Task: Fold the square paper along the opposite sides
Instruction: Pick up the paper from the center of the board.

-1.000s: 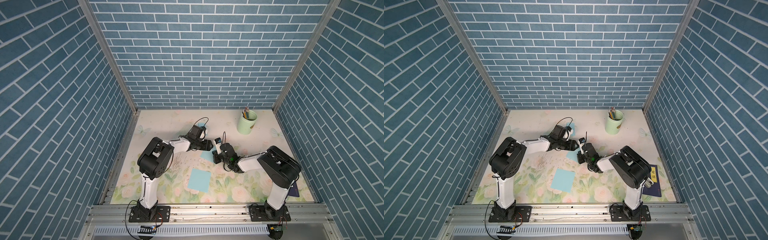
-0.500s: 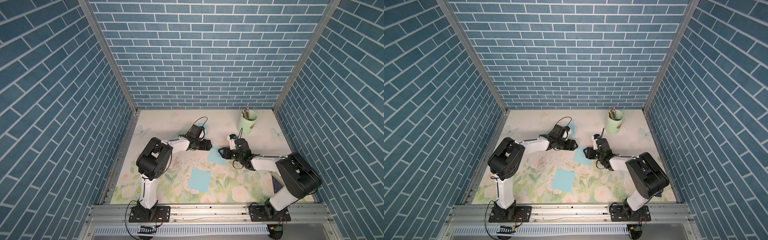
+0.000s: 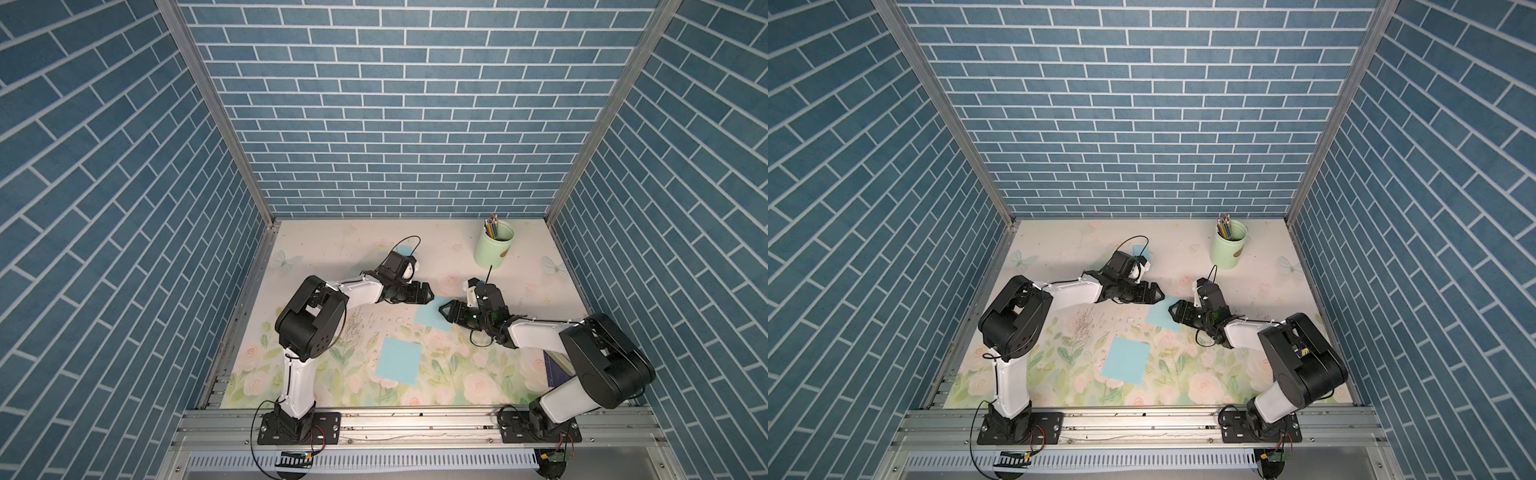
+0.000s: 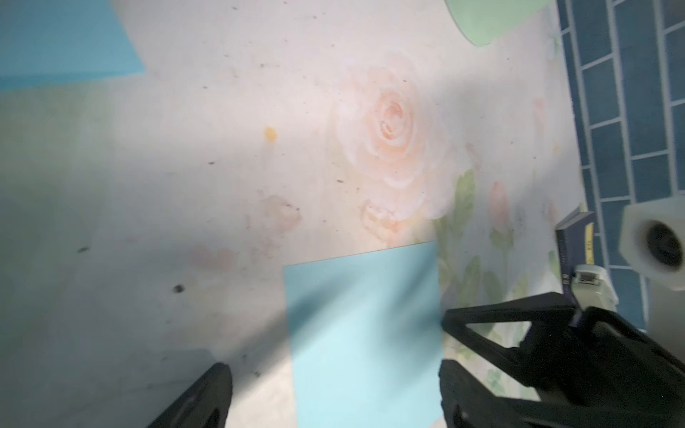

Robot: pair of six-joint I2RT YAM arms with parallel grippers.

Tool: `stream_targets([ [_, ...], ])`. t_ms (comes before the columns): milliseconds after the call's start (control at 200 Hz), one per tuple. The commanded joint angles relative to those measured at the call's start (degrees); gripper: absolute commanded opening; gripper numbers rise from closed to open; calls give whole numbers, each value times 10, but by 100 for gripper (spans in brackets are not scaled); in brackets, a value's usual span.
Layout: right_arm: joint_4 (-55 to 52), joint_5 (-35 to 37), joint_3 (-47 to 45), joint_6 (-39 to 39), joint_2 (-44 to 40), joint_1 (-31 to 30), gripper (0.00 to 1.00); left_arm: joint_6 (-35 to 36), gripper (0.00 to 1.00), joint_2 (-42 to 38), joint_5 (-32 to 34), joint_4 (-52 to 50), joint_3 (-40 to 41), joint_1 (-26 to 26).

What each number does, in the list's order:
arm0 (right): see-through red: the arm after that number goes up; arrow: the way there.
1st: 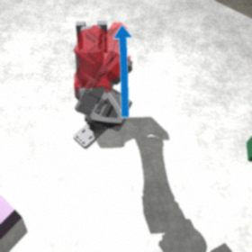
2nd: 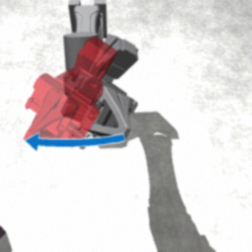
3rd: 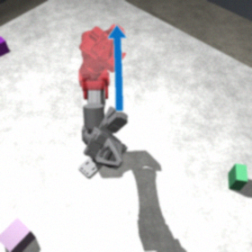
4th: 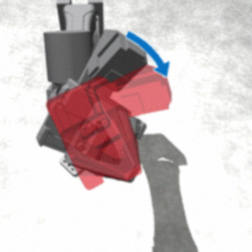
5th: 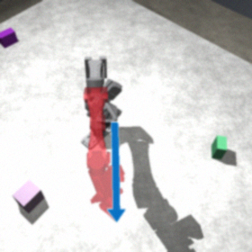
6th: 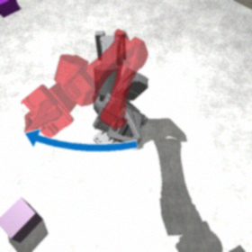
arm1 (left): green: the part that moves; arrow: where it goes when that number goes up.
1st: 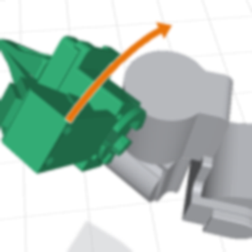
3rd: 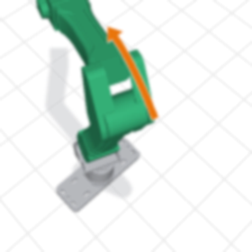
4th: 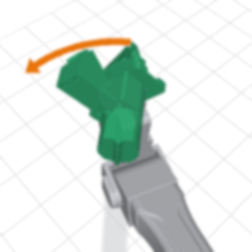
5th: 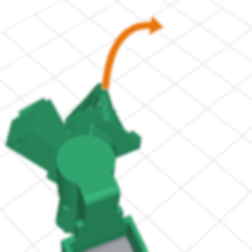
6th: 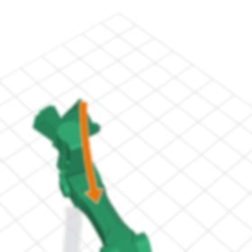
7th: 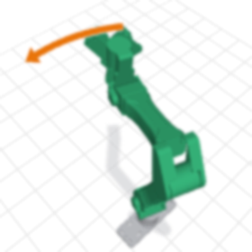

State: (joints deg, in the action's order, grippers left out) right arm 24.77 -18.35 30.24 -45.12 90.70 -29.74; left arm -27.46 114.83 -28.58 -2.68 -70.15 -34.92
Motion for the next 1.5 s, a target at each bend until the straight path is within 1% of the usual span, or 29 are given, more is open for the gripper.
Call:
stream_targets([
  [0,-21,-25,-12,-23,66,-8,69,-22,92,57,-39,-72,32,-6],
  [165,20,-45,5,-21,115,-19,68,-19,91,54,-37,-70,56,0],
  [215,28,-50,8,-21,126,-21,68,-21,90,51,-36,-65,64,2],
  [300,44,-57,16,-21,143,-23,67,-25,85,47,-31,-62,73,4],
  [390,50,-70,26,-20,156,-24,65,-27,75,43,-22,-61,78,6],
  [450,29,-57,30,-8,132,-19,64,-25,72,39,-11,-66,78,9],
  [515,-23,-23,41,26,80,-10,57,-25,71,30,2,-69,79,16],
  [585,-75,8,53,54,25,3,57,-25,71,20,9,-71,74,24],
  [655,-127,25,64,67,-9,18,54,-21,71,15,17,-83,62,29],
  [745,-170,25,64,62,-28,28,51,-18,71,13,23,-96,50,28],
  [845,-203,6,61,49,-25,33,53,-16,74,14,24,-107,44,28],
  [960,-190,-28,52,20,-13,33,55,-13,76,18,21,-116,42,29],
  [1155,-157,-62,50,0,32,24,57,-14,82,30,5,-117,47,29],
  [1285,-134,-74,51,-13,62,9,57,-17,85,37,-5,-108,50,29],
  [1495,-107,-83,51,-25,88,-1,58,-19,86,44,-14,-98,57,28],
])
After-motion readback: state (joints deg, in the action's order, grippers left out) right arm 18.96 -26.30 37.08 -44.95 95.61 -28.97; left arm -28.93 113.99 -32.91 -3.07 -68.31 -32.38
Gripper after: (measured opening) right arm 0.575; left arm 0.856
